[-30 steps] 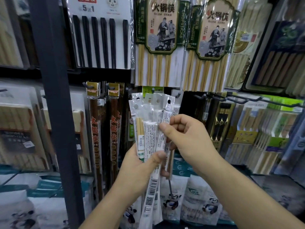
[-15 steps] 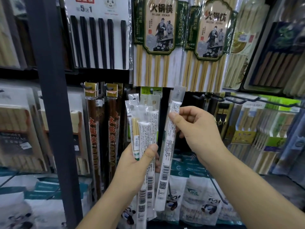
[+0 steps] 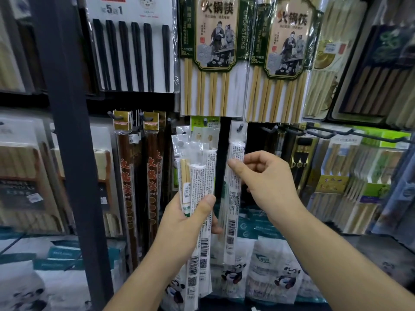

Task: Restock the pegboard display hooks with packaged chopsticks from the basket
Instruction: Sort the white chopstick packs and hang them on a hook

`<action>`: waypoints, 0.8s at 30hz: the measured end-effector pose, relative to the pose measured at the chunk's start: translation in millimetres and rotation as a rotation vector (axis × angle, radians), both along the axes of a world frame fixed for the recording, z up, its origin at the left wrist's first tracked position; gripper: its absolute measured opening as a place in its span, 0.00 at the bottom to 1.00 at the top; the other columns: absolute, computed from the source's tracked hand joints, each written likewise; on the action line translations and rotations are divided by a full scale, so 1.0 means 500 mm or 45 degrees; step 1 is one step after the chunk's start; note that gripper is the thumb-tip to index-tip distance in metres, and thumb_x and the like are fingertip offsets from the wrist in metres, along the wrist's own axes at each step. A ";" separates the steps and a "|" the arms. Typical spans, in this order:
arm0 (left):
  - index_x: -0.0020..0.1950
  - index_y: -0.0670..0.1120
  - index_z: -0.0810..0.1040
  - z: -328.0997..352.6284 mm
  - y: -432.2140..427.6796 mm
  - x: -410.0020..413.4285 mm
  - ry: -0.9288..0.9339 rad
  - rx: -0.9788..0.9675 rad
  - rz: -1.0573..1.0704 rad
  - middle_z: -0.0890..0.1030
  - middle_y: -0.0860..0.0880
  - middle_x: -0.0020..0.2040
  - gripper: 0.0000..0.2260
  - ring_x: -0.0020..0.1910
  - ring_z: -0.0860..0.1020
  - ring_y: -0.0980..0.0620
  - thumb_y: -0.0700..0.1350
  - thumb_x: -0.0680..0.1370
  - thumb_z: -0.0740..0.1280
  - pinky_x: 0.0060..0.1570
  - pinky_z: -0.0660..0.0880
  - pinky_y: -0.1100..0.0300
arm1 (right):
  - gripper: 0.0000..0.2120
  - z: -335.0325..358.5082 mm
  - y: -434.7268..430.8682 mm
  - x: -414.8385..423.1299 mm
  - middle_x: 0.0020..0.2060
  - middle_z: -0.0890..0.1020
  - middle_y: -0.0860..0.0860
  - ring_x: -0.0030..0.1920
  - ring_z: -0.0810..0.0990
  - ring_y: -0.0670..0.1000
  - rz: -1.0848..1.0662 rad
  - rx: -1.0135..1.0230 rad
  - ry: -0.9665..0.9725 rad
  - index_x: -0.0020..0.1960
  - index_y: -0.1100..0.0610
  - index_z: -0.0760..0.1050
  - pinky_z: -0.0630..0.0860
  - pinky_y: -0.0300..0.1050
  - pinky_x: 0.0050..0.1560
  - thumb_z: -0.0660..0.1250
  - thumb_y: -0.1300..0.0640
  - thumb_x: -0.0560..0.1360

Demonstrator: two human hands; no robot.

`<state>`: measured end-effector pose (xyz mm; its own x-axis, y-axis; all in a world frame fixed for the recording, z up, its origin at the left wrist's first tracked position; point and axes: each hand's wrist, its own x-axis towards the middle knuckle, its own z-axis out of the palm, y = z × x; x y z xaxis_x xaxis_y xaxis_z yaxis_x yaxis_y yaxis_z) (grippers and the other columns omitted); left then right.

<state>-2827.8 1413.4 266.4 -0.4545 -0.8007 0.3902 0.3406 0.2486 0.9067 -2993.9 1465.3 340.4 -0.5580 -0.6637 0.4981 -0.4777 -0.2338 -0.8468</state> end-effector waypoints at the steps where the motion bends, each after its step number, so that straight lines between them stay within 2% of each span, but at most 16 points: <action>1: 0.55 0.57 0.82 0.002 0.001 0.001 -0.001 0.011 -0.011 0.84 0.45 0.37 0.11 0.36 0.85 0.44 0.59 0.75 0.70 0.39 0.82 0.59 | 0.10 -0.002 0.000 -0.002 0.35 0.83 0.48 0.33 0.79 0.40 -0.015 0.007 0.000 0.44 0.50 0.81 0.76 0.32 0.34 0.79 0.46 0.71; 4: 0.55 0.56 0.83 0.005 0.003 0.004 0.009 0.026 -0.063 0.85 0.46 0.39 0.09 0.37 0.84 0.47 0.55 0.76 0.71 0.39 0.82 0.59 | 0.12 -0.009 0.004 -0.003 0.33 0.81 0.49 0.31 0.76 0.39 -0.086 0.010 0.003 0.43 0.51 0.80 0.75 0.32 0.33 0.79 0.46 0.71; 7: 0.52 0.59 0.83 0.010 0.008 0.007 -0.017 -0.039 -0.066 0.87 0.50 0.44 0.07 0.39 0.85 0.51 0.54 0.75 0.72 0.39 0.82 0.63 | 0.13 -0.010 0.017 0.006 0.32 0.78 0.49 0.30 0.73 0.39 -0.145 -0.061 0.025 0.42 0.53 0.78 0.73 0.31 0.32 0.76 0.44 0.74; 10: 0.53 0.62 0.83 0.013 0.012 0.008 -0.018 -0.100 -0.059 0.88 0.53 0.51 0.08 0.47 0.87 0.54 0.56 0.75 0.74 0.42 0.82 0.64 | 0.12 -0.007 0.033 0.038 0.35 0.80 0.54 0.32 0.75 0.42 0.139 -0.064 0.017 0.41 0.51 0.80 0.74 0.34 0.33 0.70 0.44 0.78; 12: 0.54 0.62 0.83 0.011 0.012 0.007 -0.013 -0.109 -0.071 0.88 0.53 0.53 0.10 0.50 0.87 0.53 0.57 0.74 0.75 0.45 0.82 0.62 | 0.09 -0.006 0.038 0.058 0.34 0.80 0.53 0.33 0.76 0.43 0.275 -0.032 0.044 0.42 0.49 0.81 0.75 0.36 0.33 0.70 0.47 0.79; 15: 0.56 0.61 0.83 0.011 0.012 0.006 0.013 -0.114 -0.090 0.88 0.52 0.54 0.11 0.52 0.86 0.53 0.59 0.75 0.75 0.47 0.81 0.64 | 0.07 -0.004 0.035 0.069 0.32 0.77 0.46 0.33 0.75 0.43 0.278 -0.022 0.071 0.42 0.51 0.80 0.75 0.38 0.35 0.71 0.52 0.79; 17: 0.57 0.62 0.83 0.010 0.010 0.006 0.039 -0.098 -0.079 0.87 0.54 0.56 0.15 0.55 0.85 0.54 0.64 0.73 0.74 0.50 0.80 0.66 | 0.09 0.000 0.032 0.066 0.32 0.77 0.50 0.33 0.74 0.45 0.242 -0.034 0.050 0.41 0.52 0.79 0.76 0.43 0.37 0.70 0.53 0.80; 19: 0.53 0.59 0.84 0.010 0.004 0.007 0.041 -0.054 -0.034 0.87 0.53 0.54 0.13 0.54 0.85 0.55 0.64 0.74 0.73 0.50 0.80 0.67 | 0.09 0.009 0.031 0.059 0.35 0.78 0.58 0.33 0.74 0.48 0.200 -0.055 0.019 0.42 0.55 0.80 0.75 0.45 0.37 0.69 0.53 0.80; 20: 0.51 0.54 0.85 0.007 -0.001 0.008 0.044 -0.033 -0.014 0.88 0.52 0.51 0.13 0.51 0.86 0.54 0.62 0.76 0.72 0.47 0.80 0.67 | 0.09 0.014 0.030 0.053 0.35 0.79 0.60 0.33 0.74 0.48 0.178 -0.061 0.006 0.43 0.55 0.80 0.76 0.44 0.37 0.69 0.53 0.81; 22: 0.48 0.44 0.82 0.001 -0.010 0.010 0.080 0.008 -0.025 0.86 0.47 0.42 0.14 0.42 0.85 0.51 0.55 0.77 0.72 0.39 0.81 0.63 | 0.09 0.023 0.026 0.043 0.33 0.78 0.58 0.31 0.73 0.47 0.143 -0.063 -0.023 0.44 0.54 0.81 0.75 0.41 0.34 0.68 0.52 0.81; 24: 0.47 0.43 0.80 -0.002 -0.015 0.012 0.085 -0.003 -0.043 0.82 0.44 0.37 0.15 0.37 0.83 0.47 0.55 0.77 0.72 0.38 0.81 0.60 | 0.10 0.028 0.021 0.035 0.33 0.77 0.55 0.32 0.73 0.47 0.115 -0.058 -0.035 0.44 0.54 0.82 0.74 0.43 0.35 0.68 0.52 0.81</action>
